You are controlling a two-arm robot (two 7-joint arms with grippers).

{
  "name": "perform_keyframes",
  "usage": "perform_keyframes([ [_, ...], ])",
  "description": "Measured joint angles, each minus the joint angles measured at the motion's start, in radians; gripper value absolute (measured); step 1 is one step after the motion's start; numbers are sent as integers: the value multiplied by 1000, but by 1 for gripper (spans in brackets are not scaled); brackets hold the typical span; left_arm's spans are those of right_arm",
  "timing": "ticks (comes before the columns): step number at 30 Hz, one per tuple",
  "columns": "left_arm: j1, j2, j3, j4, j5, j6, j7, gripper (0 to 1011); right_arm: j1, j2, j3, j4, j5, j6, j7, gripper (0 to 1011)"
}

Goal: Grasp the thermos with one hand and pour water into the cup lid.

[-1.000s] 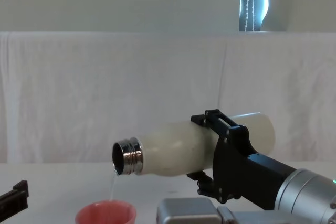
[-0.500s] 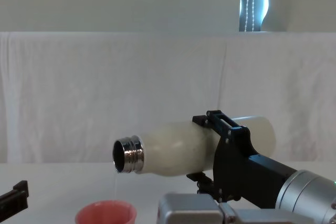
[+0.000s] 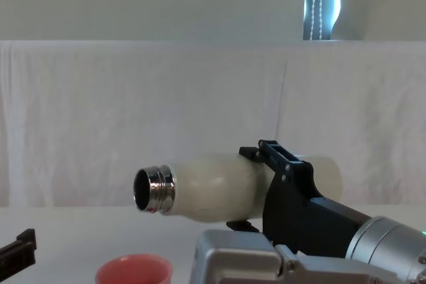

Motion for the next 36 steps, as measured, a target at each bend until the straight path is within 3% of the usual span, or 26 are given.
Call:
perform_keyframes([
  [16, 0, 0, 0, 0, 0, 0, 0, 1001, -26, -8, 27, -32, 68, -41, 13, 951],
  [30, 0, 0, 0, 0, 0, 0, 0, 1001, -64, -20, 83, -76, 181, -84, 44, 951],
  [36, 0, 0, 0, 0, 0, 0, 0, 1001, -83, -38, 115, -82, 258, -115, 63, 951],
])
